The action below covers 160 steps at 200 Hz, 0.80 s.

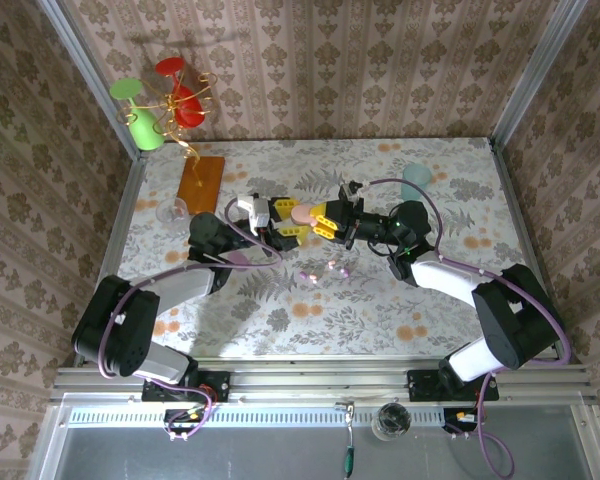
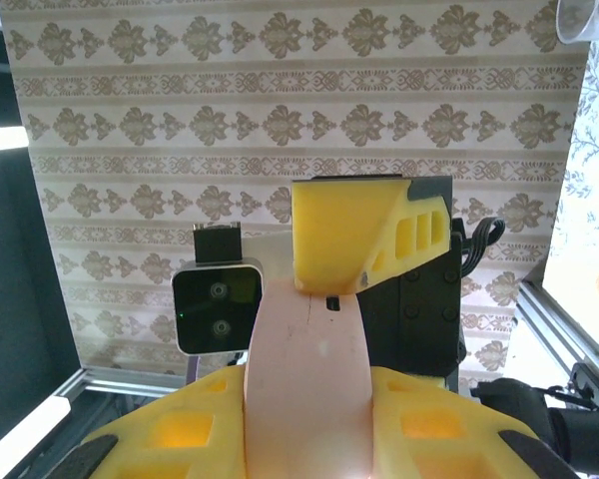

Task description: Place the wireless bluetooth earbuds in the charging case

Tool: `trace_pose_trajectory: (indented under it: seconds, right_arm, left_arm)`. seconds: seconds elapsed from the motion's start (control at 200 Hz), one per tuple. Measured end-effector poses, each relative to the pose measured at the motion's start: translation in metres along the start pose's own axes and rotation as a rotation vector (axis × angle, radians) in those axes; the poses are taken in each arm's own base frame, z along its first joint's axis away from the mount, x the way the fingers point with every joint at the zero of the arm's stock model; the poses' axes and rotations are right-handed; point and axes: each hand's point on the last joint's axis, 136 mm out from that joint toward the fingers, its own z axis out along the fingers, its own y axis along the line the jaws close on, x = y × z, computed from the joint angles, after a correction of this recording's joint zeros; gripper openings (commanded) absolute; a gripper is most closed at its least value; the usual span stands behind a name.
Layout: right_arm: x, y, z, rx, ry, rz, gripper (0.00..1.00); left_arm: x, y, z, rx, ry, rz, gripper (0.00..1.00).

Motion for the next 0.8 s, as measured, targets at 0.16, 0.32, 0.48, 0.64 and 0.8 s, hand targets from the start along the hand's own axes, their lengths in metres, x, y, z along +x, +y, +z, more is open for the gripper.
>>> trace_pose_trajectory:
  seconds: [0.16,0.32,0.48,0.64,0.8]
  right_arm:
    - [0.002,-0.001,0.001,0.002,0.007,0.002,0.08]
    - [0.001,-0.002,0.001,0.003,0.007,0.004,0.08]
    - [0.001,-0.002,0.001,0.003,0.006,0.004,0.08]
    - [0.001,-0.002,0.001,0.004,0.008,0.003,0.08]
    - [0.001,-0.003,0.001,0.008,0.009,0.000,0.08]
  left_arm:
    - [0.003,0.000,0.001,0.008,0.005,-0.008,0.50]
    - [0.009,0.000,0.002,0.016,0.015,-0.023,0.50]
    - [0.012,0.001,0.004,0.025,0.020,-0.028,0.44]
    - [0.012,-0.001,0.004,0.034,0.022,-0.032,0.42]
    - [0.012,-0.001,0.004,0.035,0.023,-0.034,0.45]
